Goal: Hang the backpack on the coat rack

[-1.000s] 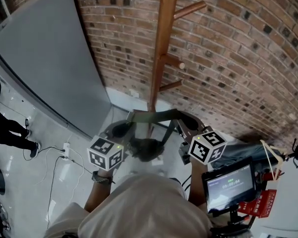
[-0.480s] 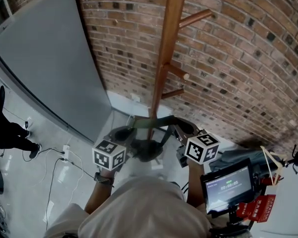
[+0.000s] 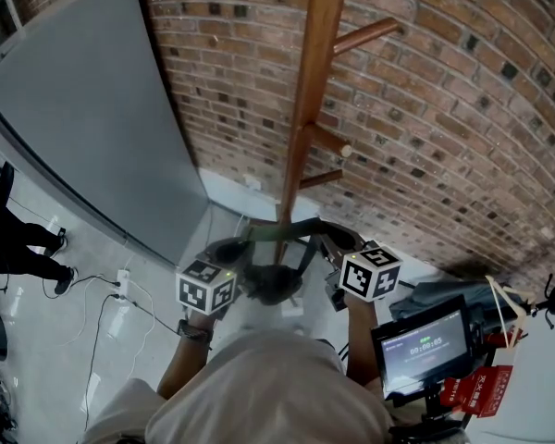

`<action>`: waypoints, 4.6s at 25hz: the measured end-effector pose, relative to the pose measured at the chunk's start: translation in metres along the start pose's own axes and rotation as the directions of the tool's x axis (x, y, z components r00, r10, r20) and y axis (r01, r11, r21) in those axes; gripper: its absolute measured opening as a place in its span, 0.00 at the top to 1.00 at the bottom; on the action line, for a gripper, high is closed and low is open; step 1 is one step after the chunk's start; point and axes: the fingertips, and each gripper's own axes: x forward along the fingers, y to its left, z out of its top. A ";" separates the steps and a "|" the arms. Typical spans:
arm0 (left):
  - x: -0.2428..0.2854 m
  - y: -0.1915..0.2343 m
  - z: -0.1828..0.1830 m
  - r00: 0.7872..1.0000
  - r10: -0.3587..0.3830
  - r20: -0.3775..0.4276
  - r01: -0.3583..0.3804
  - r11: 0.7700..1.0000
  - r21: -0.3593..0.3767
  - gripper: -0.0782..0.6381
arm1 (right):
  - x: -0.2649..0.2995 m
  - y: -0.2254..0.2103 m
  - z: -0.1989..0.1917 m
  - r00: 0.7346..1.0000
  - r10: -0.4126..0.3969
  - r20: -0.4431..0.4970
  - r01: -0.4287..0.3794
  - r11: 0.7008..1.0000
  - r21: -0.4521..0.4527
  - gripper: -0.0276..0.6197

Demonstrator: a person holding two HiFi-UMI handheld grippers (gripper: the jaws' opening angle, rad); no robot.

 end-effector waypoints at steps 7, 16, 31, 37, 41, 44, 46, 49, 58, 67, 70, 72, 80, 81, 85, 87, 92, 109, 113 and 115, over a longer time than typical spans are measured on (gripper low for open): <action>0.011 0.005 -0.010 1.000 0.004 -0.027 -0.004 1.000 -0.013 0.87 | 0.012 -0.012 -0.011 1.000 0.015 -0.024 -0.013 0.999 0.049 0.94; 0.021 0.006 -0.027 0.997 0.007 -0.073 -0.009 1.000 -0.029 0.87 | 0.020 -0.020 -0.027 0.997 0.025 -0.072 -0.020 0.997 0.074 0.94; 0.037 0.004 -0.051 0.990 0.000 -0.143 -0.008 0.999 -0.050 0.87 | 0.035 -0.021 -0.050 0.988 0.069 -0.136 -0.057 0.994 0.095 0.94; 0.042 0.004 -0.058 0.986 -0.005 -0.165 -0.005 0.998 -0.059 0.87 | 0.038 -0.024 -0.057 0.985 0.076 -0.154 -0.058 0.991 0.120 0.94; 0.045 0.003 -0.062 0.983 -0.011 -0.181 0.000 0.998 -0.061 0.87 | 0.041 -0.025 -0.061 0.983 0.081 -0.167 -0.060 0.990 0.128 0.94; 0.046 0.001 -0.065 0.982 -0.017 -0.188 0.005 0.998 -0.063 0.87 | 0.042 -0.025 -0.066 0.981 0.085 -0.176 -0.062 0.989 0.131 0.94; 0.047 0.001 -0.067 0.981 -0.019 -0.194 0.007 0.998 -0.063 0.87 | 0.043 -0.024 -0.069 0.979 0.086 -0.185 -0.062 0.989 0.133 0.94; 0.049 0.001 -0.068 0.979 -0.023 -0.202 0.011 0.998 -0.062 0.87 | 0.045 -0.024 -0.072 0.978 0.088 -0.191 -0.062 0.989 0.135 0.94; 0.056 -0.003 -0.075 0.976 -0.046 -0.211 0.030 0.997 -0.078 0.87 | 0.050 -0.022 -0.082 0.970 0.106 -0.219 -0.079 0.988 0.130 0.94; 0.067 -0.007 -0.083 0.973 -0.093 -0.213 0.068 0.990 -0.124 0.87 | 0.065 -0.024 -0.092 0.965 0.137 -0.222 -0.104 0.983 0.152 0.93; 0.070 -0.009 -0.083 0.970 -0.109 -0.216 0.081 0.988 -0.133 0.87 | 0.071 -0.024 -0.098 0.964 0.147 -0.220 -0.113 0.981 0.160 0.92; 0.071 -0.010 -0.084 0.969 -0.115 -0.218 0.086 0.987 -0.135 0.87 | 0.074 -0.023 -0.098 0.966 0.148 -0.212 -0.115 0.980 0.160 0.92; 0.084 -0.010 -0.086 0.969 -0.130 -0.212 0.103 0.986 -0.133 0.86 | 0.084 -0.024 -0.098 0.970 0.163 -0.180 -0.136 0.979 0.154 0.90; 0.085 -0.011 -0.086 0.969 -0.131 -0.211 0.104 0.986 -0.133 0.86 | 0.085 -0.025 -0.098 0.971 0.165 -0.173 -0.138 0.977 0.161 0.89; 0.090 -0.013 -0.087 0.967 -0.147 -0.207 0.119 0.983 -0.141 0.86 | 0.085 -0.026 -0.097 0.972 0.183 -0.146 -0.153 0.969 0.195 0.87; 0.093 -0.015 -0.088 0.963 -0.172 -0.208 0.143 0.979 -0.148 0.85 | 0.086 -0.025 -0.098 0.972 0.188 -0.141 -0.158 0.967 0.200 0.86; 0.099 -0.017 -0.088 0.959 -0.195 -0.203 0.168 0.975 -0.144 0.82 | 0.086 -0.019 -0.098 0.973 0.190 -0.133 -0.163 0.968 0.191 0.85; 0.102 -0.014 -0.086 0.971 -0.133 -0.198 0.128 0.991 -0.040 0.68 | 0.073 -0.018 -0.093 0.983 0.162 -0.084 -0.144 0.971 0.190 0.78; 0.096 -0.009 -0.084 0.977 -0.099 -0.186 0.097 0.995 -0.019 0.65 | 0.064 -0.020 -0.094 0.987 0.127 -0.099 -0.113 0.984 0.141 0.72; 0.090 -0.009 -0.079 0.981 -0.092 -0.169 0.090 0.996 -0.019 0.65 | 0.057 -0.024 -0.091 0.992 0.092 -0.091 -0.081 0.990 0.118 0.72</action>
